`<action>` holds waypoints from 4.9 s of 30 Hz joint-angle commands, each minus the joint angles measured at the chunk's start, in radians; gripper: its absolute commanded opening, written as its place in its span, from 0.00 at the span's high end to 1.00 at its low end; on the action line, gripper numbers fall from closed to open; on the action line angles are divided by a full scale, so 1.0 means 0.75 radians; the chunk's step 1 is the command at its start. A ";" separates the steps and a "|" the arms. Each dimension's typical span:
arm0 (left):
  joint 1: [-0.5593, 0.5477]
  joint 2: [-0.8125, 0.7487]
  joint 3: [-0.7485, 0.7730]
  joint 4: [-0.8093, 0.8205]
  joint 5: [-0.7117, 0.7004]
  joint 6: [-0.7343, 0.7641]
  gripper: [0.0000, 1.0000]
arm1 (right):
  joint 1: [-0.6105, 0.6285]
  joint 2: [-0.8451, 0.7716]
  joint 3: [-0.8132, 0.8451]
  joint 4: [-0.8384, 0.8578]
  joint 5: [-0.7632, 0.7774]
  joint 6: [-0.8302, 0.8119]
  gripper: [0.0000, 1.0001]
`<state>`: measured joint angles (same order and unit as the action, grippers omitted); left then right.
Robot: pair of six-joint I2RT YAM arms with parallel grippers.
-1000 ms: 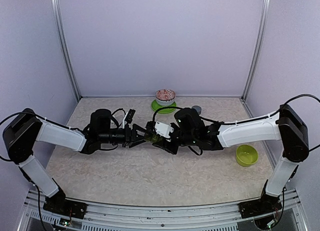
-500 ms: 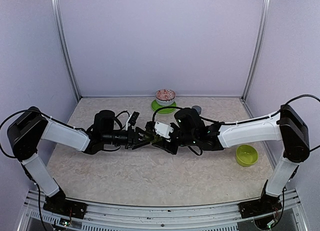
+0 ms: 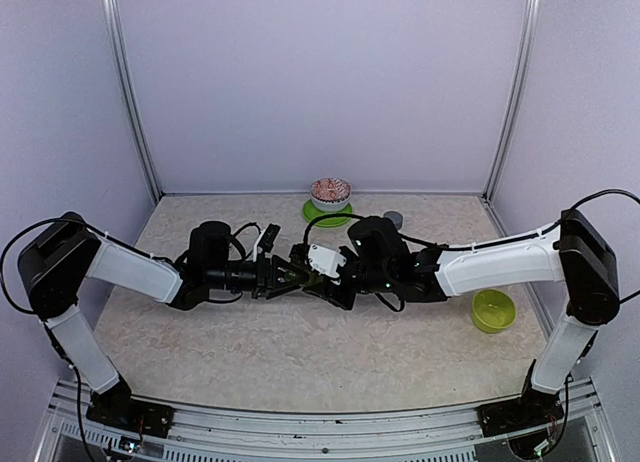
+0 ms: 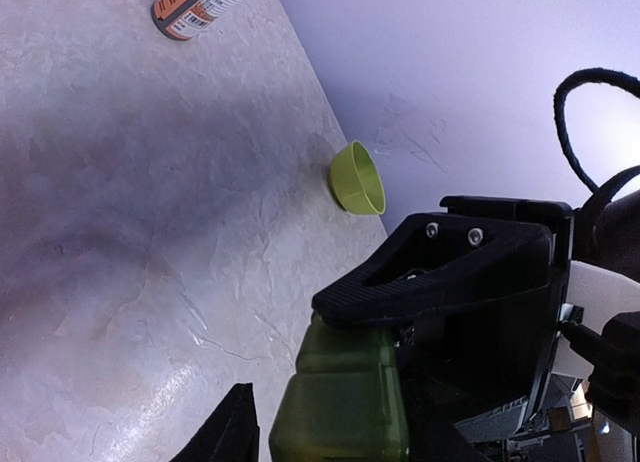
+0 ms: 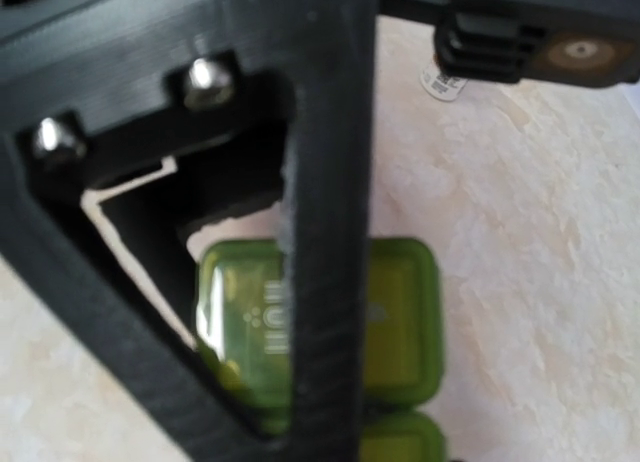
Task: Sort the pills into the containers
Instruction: Pass from the right arm to the left, then open the lid of the pill container.
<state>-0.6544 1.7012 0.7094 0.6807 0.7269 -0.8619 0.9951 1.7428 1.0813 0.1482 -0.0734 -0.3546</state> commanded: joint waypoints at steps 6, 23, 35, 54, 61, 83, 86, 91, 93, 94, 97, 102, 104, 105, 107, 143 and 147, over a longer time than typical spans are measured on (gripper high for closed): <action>-0.009 0.039 0.022 0.065 0.019 -0.016 0.66 | 0.027 -0.025 -0.011 0.013 0.005 -0.012 0.67; -0.004 0.039 -0.013 0.139 0.044 -0.065 0.79 | 0.030 -0.063 -0.033 0.003 0.026 -0.010 0.20; 0.013 -0.034 -0.048 0.176 0.031 -0.166 0.77 | 0.030 -0.206 -0.169 0.036 0.221 -0.099 0.11; 0.011 -0.123 -0.042 0.058 -0.055 -0.204 0.77 | 0.120 -0.096 -0.083 0.044 0.500 -0.200 0.16; 0.006 -0.118 -0.032 0.053 -0.056 -0.207 0.76 | 0.129 -0.065 -0.055 0.044 0.527 -0.238 0.23; 0.003 -0.102 -0.038 0.072 -0.050 -0.214 0.76 | 0.144 -0.027 -0.032 0.031 0.499 -0.268 0.36; 0.003 -0.102 -0.042 0.074 -0.049 -0.214 0.76 | 0.146 -0.023 -0.033 0.029 0.500 -0.268 0.39; 0.004 -0.101 -0.047 0.084 -0.049 -0.218 0.76 | 0.148 -0.021 -0.032 0.034 0.501 -0.263 0.40; 0.004 -0.100 -0.050 0.088 -0.047 -0.221 0.76 | 0.150 -0.019 -0.032 0.036 0.501 -0.264 0.40; 0.005 -0.100 -0.052 0.090 -0.047 -0.221 0.75 | 0.150 -0.017 -0.030 0.035 0.501 -0.264 0.40; 0.004 -0.100 -0.058 0.096 -0.048 -0.225 0.75 | 0.152 -0.014 -0.030 0.037 0.501 -0.264 0.41; 0.005 -0.099 -0.064 0.104 -0.049 -0.230 0.76 | 0.155 -0.009 -0.025 0.038 0.499 -0.260 0.46; 0.005 -0.097 -0.066 0.109 -0.047 -0.229 0.76 | 0.156 -0.004 -0.022 0.036 0.499 -0.259 0.48; 0.005 -0.097 -0.066 0.109 -0.047 -0.229 0.76 | 0.158 -0.004 -0.020 0.036 0.502 -0.259 0.48; 0.004 -0.096 -0.068 0.109 -0.047 -0.228 0.76 | 0.158 -0.001 -0.019 0.038 0.503 -0.259 0.49; 0.015 -0.102 -0.070 0.098 -0.039 -0.217 0.75 | 0.158 -0.040 0.030 -0.056 0.392 -0.216 0.35; 0.016 -0.106 -0.068 0.087 -0.039 -0.207 0.75 | 0.145 -0.039 0.034 -0.088 0.398 -0.219 0.37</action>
<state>-0.6468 1.6390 0.6609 0.7303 0.6918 -1.0397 1.1057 1.7325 1.0840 0.1169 0.2394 -0.5285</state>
